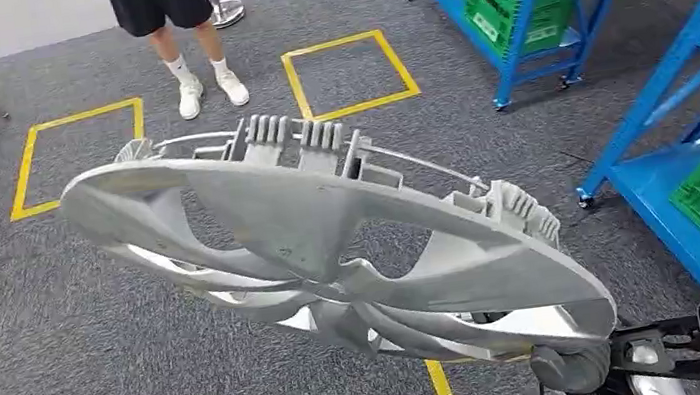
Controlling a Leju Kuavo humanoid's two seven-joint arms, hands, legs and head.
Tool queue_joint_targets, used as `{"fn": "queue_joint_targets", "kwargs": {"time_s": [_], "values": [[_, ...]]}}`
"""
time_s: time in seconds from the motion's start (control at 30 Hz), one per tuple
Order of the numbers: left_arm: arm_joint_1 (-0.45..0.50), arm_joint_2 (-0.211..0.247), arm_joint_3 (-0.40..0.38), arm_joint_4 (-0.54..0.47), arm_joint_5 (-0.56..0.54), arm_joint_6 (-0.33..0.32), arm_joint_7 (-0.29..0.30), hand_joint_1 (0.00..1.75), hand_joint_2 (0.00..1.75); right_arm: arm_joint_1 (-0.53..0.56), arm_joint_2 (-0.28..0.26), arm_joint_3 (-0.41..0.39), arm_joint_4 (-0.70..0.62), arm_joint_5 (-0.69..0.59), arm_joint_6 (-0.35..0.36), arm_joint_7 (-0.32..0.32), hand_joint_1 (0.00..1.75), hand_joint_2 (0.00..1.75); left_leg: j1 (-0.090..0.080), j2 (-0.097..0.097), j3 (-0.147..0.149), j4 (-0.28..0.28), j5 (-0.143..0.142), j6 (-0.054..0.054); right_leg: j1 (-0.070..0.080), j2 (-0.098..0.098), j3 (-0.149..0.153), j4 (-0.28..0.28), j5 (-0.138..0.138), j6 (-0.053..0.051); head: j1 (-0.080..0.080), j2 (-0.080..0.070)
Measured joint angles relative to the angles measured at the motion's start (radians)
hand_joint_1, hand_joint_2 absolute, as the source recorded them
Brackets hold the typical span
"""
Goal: Take the parts from the cabinet and place them on the table.
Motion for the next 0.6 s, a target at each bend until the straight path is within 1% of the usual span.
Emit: {"fn": "queue_joint_targets", "kwargs": {"time_s": [0.03, 0.07, 0.1, 0.13, 0.17, 0.2, 0.23, 0.27, 0.3, 0.33, 0.37, 0.4, 0.43, 0.47, 0.5, 0.53, 0.57, 0.6], "values": [[0.003, -0.002, 0.000, 0.000, 0.000, 0.000, 0.000, 0.00, 1.75, -0.001, 0.000, 0.000, -0.001, 0.000, 0.000, 0.000, 1.71, 1.75, 0.015, -0.014, 0.025, -0.022, 0.016, -0.003, -0.005, 0.046, -0.009, 0.018, -0.006, 0.001, 0.003, 0.000], [-0.001, -0.005, 0.000, -0.001, 0.000, 0.000, -0.001, 0.00, 1.75, 0.000, 0.000, 0.001, -0.002, 0.000, 0.000, 0.000, 1.71, 1.75, 0.019, -0.026, 0.031, -0.030, 0.022, 0.002, -0.007, 0.099, -0.028, 0.055, -0.021, -0.002, 0.002, 0.000], [-0.006, -0.005, 0.000, -0.001, 0.000, 0.000, -0.001, 0.00, 1.75, 0.000, 0.000, 0.000, -0.001, -0.003, 0.000, -0.001, 1.71, 1.75, 0.020, -0.042, 0.031, -0.031, 0.022, 0.002, -0.008, 0.127, -0.065, 0.128, -0.051, -0.005, 0.006, 0.000], [-0.008, -0.007, 0.000, -0.001, 0.000, 0.000, -0.001, 0.00, 1.75, 0.001, -0.001, 0.000, -0.001, -0.005, 0.000, -0.002, 1.71, 1.75, 0.020, -0.060, 0.031, -0.031, 0.021, 0.001, -0.010, 0.136, -0.112, 0.214, -0.082, -0.007, 0.009, 0.000], [-0.008, -0.010, 0.000, -0.001, 0.000, 0.000, -0.001, 0.00, 1.75, 0.002, -0.001, 0.000, 0.000, -0.004, 0.000, -0.001, 1.71, 1.75, 0.020, -0.077, 0.031, -0.031, 0.021, 0.001, -0.011, 0.137, -0.152, 0.280, -0.099, -0.005, 0.008, 0.000], [-0.007, -0.011, 0.000, -0.001, 0.000, 0.000, -0.001, 0.00, 1.75, 0.003, -0.002, 0.000, 0.000, -0.003, 0.000, 0.000, 1.71, 1.75, 0.021, -0.095, 0.030, -0.029, 0.020, -0.001, -0.014, 0.138, -0.177, 0.312, -0.098, 0.001, 0.009, 0.000], [-0.005, -0.012, 0.000, 0.000, 0.000, 0.000, -0.001, 0.00, 1.75, 0.003, -0.002, 0.000, 0.001, -0.003, 0.000, 0.000, 1.71, 1.75, 0.023, -0.112, 0.031, -0.028, 0.019, -0.003, -0.018, 0.138, -0.174, 0.290, -0.077, 0.013, 0.008, 0.000], [-0.004, -0.013, 0.000, 0.000, 0.000, 0.000, -0.001, 0.00, 1.75, 0.001, -0.002, 0.000, 0.001, -0.003, 0.000, 0.000, 1.71, 1.75, 0.026, -0.130, 0.032, -0.024, 0.016, -0.008, -0.024, 0.139, -0.149, 0.224, -0.039, 0.028, 0.008, 0.000], [-0.004, -0.014, 0.000, 0.000, 0.000, 0.000, -0.001, 0.00, 1.75, -0.001, -0.002, 0.000, 0.001, -0.004, 0.000, 0.000, 1.71, 1.75, 0.031, -0.148, 0.032, -0.016, 0.011, -0.015, -0.030, 0.145, -0.107, 0.129, 0.005, 0.044, 0.008, 0.000], [-0.004, -0.014, 0.000, 0.000, 0.000, 0.000, -0.001, 0.00, 1.75, -0.002, -0.001, 0.000, 0.001, -0.004, 0.000, 0.001, 1.71, 1.75, 0.035, -0.163, 0.029, -0.003, 0.003, -0.026, -0.041, 0.173, -0.065, 0.039, 0.042, 0.058, 0.009, 0.000], [-0.003, -0.009, 0.000, 0.000, 0.000, 0.000, -0.001, 0.00, 1.75, -0.003, 0.000, 0.001, 0.003, -0.004, 0.000, 0.002, 1.71, 1.75, 0.030, -0.174, 0.020, 0.008, -0.004, -0.038, -0.033, 0.197, -0.067, 0.040, 0.031, 0.051, 0.014, 0.000], [-0.002, -0.009, 0.000, 0.000, 0.000, 0.001, -0.001, 0.00, 1.75, -0.003, 0.002, 0.002, 0.001, -0.005, 0.000, 0.003, 1.71, 1.75, 0.031, -0.182, 0.012, 0.019, -0.007, -0.041, -0.036, 0.187, -0.061, 0.035, 0.034, 0.031, 0.013, 0.000], [0.001, -0.009, 0.000, 0.000, 0.000, 0.002, -0.001, 0.00, 1.75, -0.003, 0.002, 0.002, 0.001, -0.005, 0.000, 0.005, 1.71, 1.75, 0.033, -0.185, 0.009, 0.017, -0.006, -0.043, -0.032, 0.181, -0.063, 0.036, 0.033, 0.023, 0.012, 0.000], [0.005, -0.009, 0.000, 0.001, 0.000, 0.002, -0.001, 0.00, 1.75, -0.005, 0.004, 0.003, 0.001, -0.004, 0.000, 0.006, 1.71, 1.75, 0.035, -0.190, 0.007, 0.016, -0.005, -0.044, -0.028, 0.175, -0.062, 0.037, 0.034, 0.018, 0.013, 0.000], [0.009, -0.009, 0.000, 0.002, 0.000, 0.003, -0.001, 0.00, 1.75, -0.007, 0.006, 0.003, 0.001, -0.005, 0.000, 0.007, 1.71, 1.75, 0.040, -0.195, 0.005, 0.018, -0.009, -0.046, -0.032, 0.167, -0.060, 0.037, 0.033, 0.013, 0.013, 0.000], [0.012, -0.009, 0.000, 0.002, 0.000, 0.003, -0.001, 0.00, 1.75, -0.010, 0.009, 0.002, 0.001, -0.007, 0.000, 0.008, 1.71, 1.75, 0.038, -0.151, 0.005, 0.031, -0.015, -0.052, -0.029, 0.160, -0.057, 0.035, 0.034, 0.007, 0.013, 0.000], [0.010, -0.009, 0.000, 0.002, 0.000, 0.003, -0.001, 0.00, 1.75, -0.011, 0.011, 0.002, 0.000, -0.009, -0.001, 0.010, 1.71, 1.75, 0.035, -0.100, -0.012, 0.067, -0.033, -0.055, -0.027, 0.154, -0.053, 0.034, 0.031, 0.002, 0.005, 0.000], [0.006, -0.009, 0.000, 0.002, 0.000, 0.005, -0.001, 0.00, 1.75, -0.011, 0.013, 0.002, 0.000, -0.011, -0.001, 0.011, 1.71, 1.75, 0.037, -0.074, -0.048, 0.136, -0.068, -0.058, -0.022, 0.144, -0.051, 0.034, 0.028, -0.003, 0.006, 0.000]]}}
